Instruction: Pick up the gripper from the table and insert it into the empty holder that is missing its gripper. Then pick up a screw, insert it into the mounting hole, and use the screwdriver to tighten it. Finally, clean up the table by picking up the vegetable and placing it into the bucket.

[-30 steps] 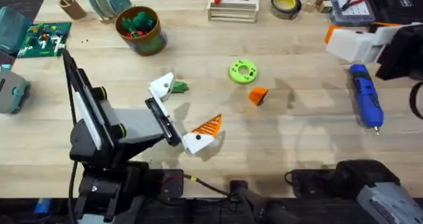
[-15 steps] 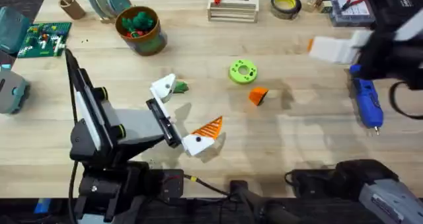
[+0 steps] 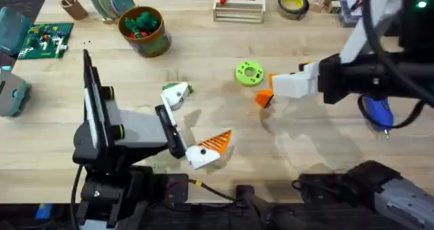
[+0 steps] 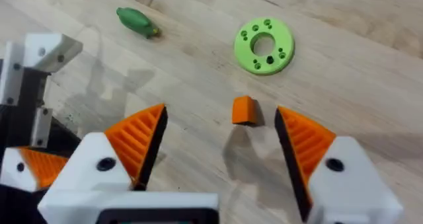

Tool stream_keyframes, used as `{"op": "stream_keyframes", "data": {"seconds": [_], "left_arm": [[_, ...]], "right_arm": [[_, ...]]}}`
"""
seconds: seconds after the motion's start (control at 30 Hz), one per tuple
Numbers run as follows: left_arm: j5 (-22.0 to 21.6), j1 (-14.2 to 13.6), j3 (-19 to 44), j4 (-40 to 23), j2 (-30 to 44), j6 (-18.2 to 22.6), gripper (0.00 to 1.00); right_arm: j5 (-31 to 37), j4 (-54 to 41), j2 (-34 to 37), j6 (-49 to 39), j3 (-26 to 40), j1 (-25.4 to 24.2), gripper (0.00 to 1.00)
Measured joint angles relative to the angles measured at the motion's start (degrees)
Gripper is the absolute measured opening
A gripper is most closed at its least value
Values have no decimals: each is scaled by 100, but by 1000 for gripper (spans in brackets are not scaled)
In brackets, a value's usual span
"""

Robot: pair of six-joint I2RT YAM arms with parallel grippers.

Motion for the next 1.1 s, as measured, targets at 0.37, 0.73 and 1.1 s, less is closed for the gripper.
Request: {"op": "stream_keyframes", "data": {"seconds": [0.37, 0.73, 1.1], "left_arm": [[652, 0, 2, -111, 1, -81, 993], [700, 0, 2, -122, -1, -84, 993], [711, 0, 2, -124, -1, -84, 993]], "right_arm": [[24, -173, 524, -160, 2, 155, 992], [1136, -381, 1504, -517, 4, 1031, 992], [1427, 0, 2285, -944, 7, 1039, 991]]}}
